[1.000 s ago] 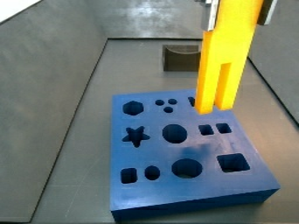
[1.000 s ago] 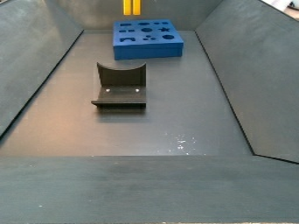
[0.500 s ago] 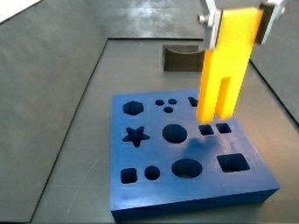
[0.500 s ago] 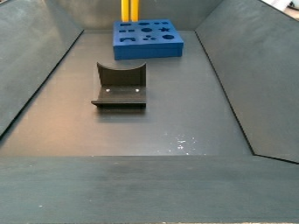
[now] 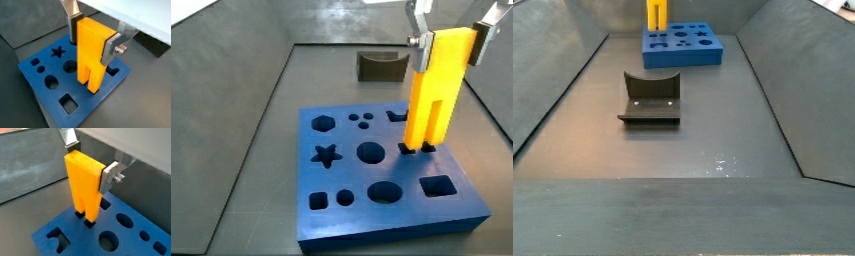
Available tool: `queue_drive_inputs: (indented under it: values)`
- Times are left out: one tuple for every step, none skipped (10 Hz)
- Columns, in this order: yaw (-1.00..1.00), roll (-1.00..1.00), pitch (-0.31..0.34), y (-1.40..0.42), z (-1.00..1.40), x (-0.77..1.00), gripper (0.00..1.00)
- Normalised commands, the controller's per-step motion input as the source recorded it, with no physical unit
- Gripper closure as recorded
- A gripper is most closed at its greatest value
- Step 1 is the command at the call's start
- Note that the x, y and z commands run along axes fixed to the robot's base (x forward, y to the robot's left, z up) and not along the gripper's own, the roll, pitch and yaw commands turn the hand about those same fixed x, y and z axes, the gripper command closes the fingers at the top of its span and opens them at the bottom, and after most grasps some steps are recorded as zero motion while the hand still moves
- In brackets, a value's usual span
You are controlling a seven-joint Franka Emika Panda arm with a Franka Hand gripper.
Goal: Pick up the double-square object. Move up. Move to above the board. Insert the double-square object.
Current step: Insert the double-square object.
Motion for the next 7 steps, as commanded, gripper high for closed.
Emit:
queue_drive_inputs:
  values:
    - [0.0, 0.04, 0.0, 0.0, -0.19, 0.17, 1.0]
    - [0.0, 0.16, 0.049, 0.0, -0.43, 0.19, 1.0]
    - [0.0, 0.09, 0.0, 0.0, -0.18, 0.11, 1.0]
    - [0.0, 0.0, 0.013, 0.0, -0.01, 0.0, 1.0]
    - [0.0, 0.01, 0.05, 0.0, -0.07, -0.11, 1.0]
    - [0.0, 0.03, 0.054, 0.07, -0.11, -0.31, 1.0]
    - [0.0, 0.01, 0.047, 0.09, -0.08, -0.37, 1.0]
